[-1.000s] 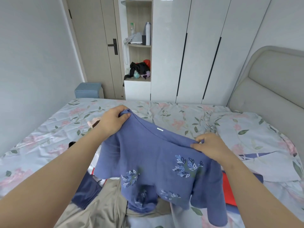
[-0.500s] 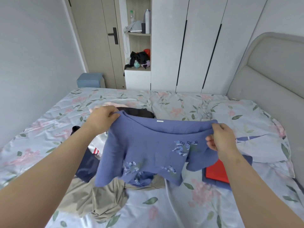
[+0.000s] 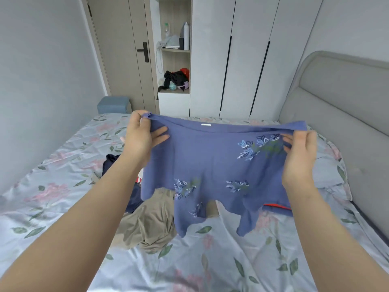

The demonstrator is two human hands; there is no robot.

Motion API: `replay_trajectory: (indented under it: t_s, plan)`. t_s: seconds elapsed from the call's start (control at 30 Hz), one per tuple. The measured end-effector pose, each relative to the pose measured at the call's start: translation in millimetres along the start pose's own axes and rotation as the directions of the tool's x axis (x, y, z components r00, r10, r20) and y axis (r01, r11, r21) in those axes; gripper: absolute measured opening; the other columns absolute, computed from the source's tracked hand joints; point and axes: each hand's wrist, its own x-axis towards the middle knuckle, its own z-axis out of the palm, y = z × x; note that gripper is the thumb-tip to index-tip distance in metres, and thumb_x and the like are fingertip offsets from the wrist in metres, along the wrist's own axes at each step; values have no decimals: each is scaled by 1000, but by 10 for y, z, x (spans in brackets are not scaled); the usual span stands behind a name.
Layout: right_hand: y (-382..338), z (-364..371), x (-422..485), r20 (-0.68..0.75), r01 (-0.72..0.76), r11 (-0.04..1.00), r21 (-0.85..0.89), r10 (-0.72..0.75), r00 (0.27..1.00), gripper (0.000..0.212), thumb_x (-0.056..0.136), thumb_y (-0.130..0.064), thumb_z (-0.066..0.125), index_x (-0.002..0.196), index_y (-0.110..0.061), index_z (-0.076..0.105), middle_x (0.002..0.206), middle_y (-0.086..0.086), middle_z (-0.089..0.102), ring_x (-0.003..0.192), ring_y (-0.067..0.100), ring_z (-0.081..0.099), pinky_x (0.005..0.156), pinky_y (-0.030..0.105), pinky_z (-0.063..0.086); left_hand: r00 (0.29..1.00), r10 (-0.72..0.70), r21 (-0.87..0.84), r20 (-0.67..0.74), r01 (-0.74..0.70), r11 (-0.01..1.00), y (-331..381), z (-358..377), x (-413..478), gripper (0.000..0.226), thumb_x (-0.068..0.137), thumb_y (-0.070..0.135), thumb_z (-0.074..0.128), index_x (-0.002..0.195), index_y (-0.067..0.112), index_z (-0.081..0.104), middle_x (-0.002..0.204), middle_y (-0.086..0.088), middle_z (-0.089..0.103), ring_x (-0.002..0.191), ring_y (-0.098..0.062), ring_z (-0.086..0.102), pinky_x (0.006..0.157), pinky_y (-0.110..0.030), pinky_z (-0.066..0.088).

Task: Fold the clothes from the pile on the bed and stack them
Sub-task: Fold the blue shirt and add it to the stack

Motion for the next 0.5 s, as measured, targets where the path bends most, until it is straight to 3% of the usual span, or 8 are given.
replay_trajectory:
  t_s: [0.1, 0.2, 0.3, 0.4, 0.5]
  plan:
    - [-249, 7, -47, -56, 111, 994, 0, -111, 992, 16, 82, -40, 41, 76, -25, 37, 75, -9, 44, 68, -1, 43, 64, 9, 36, 980, 198, -16, 13, -197, 980, 226, 41, -56, 24, 104, 14, 30, 85, 25, 42, 89, 3, 54, 81, -19, 63, 70, -24, 54]
    - [-356, 13, -10, -111, 138, 989, -57, -143, 983, 20, 92, -25, 41, 74, -25, 34, 70, -10, 39, 53, -8, 37, 57, 7, 33, 960, 275, 2, 46, -275, 961, 323, 132, -31, 24, 103, 13, 32, 86, 25, 43, 92, 1, 56, 90, -21, 62, 75, -21, 53]
    - [-232, -4, 99, -127, 115, 981, -157, -136, 983, 21, 95, -19, 43, 76, -23, 35, 69, -12, 39, 50, -10, 39, 58, 6, 33, 957, 272, 46, 98, -277, 960, 189, 227, 59, 25, 103, 11, 32, 86, 24, 44, 94, -3, 57, 95, -21, 60, 79, -20, 53]
    - [100, -58, 265, -92, 57, 959, -279, -85, 992, 10, 95, -24, 47, 92, -16, 44, 70, -14, 44, 55, -11, 43, 60, 7, 34, 968, 212, 121, 133, -228, 966, -151, 327, 210, 25, 103, 10, 32, 86, 23, 46, 95, -5, 57, 94, -18, 59, 85, -23, 52]
    - [584, -141, 472, -47, -17, 928, -373, 0, 999, 19, 92, -33, 51, 97, -15, 45, 72, -12, 48, 70, 9, 47, 71, 22, 35, 984, 112, 252, 137, -144, 957, -664, 402, 436, 25, 102, 14, 37, 85, 26, 51, 100, -6, 61, 96, -18, 64, 97, -35, 49]
